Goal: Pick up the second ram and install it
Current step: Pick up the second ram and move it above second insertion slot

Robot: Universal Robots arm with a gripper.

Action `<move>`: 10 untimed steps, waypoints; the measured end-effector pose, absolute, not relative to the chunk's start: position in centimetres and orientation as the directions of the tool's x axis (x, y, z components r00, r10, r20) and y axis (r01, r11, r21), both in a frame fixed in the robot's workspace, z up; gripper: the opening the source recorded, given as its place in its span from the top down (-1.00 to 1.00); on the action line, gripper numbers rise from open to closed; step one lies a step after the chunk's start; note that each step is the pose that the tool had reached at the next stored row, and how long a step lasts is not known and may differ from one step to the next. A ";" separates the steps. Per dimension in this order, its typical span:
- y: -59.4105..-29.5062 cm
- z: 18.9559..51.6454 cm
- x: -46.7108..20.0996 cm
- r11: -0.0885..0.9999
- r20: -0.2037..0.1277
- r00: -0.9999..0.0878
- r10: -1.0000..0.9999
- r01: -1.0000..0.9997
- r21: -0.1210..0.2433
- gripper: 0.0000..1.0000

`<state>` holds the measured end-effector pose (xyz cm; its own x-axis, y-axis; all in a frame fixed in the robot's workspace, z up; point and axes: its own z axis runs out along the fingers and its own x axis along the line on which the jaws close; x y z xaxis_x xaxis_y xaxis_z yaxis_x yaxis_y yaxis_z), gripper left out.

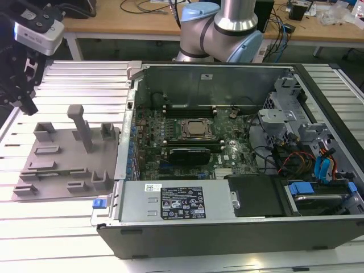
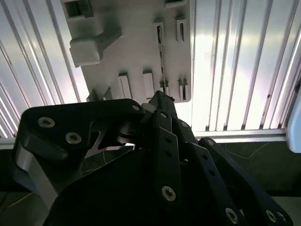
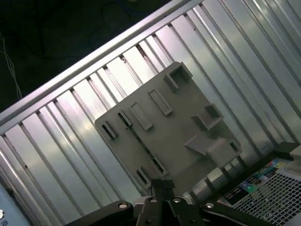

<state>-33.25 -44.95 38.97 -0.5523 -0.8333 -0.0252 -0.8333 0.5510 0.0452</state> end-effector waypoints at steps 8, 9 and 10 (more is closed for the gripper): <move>-44.9 39.0 -33.3 0.436 -0.025 -0.438 -0.899 -0.899 0.045 0.84; -44.9 39.0 -33.3 0.428 -0.025 -0.430 -0.903 -0.902 0.045 0.84; -44.9 39.0 -33.3 0.416 -0.025 -0.418 -0.908 -0.908 0.045 0.84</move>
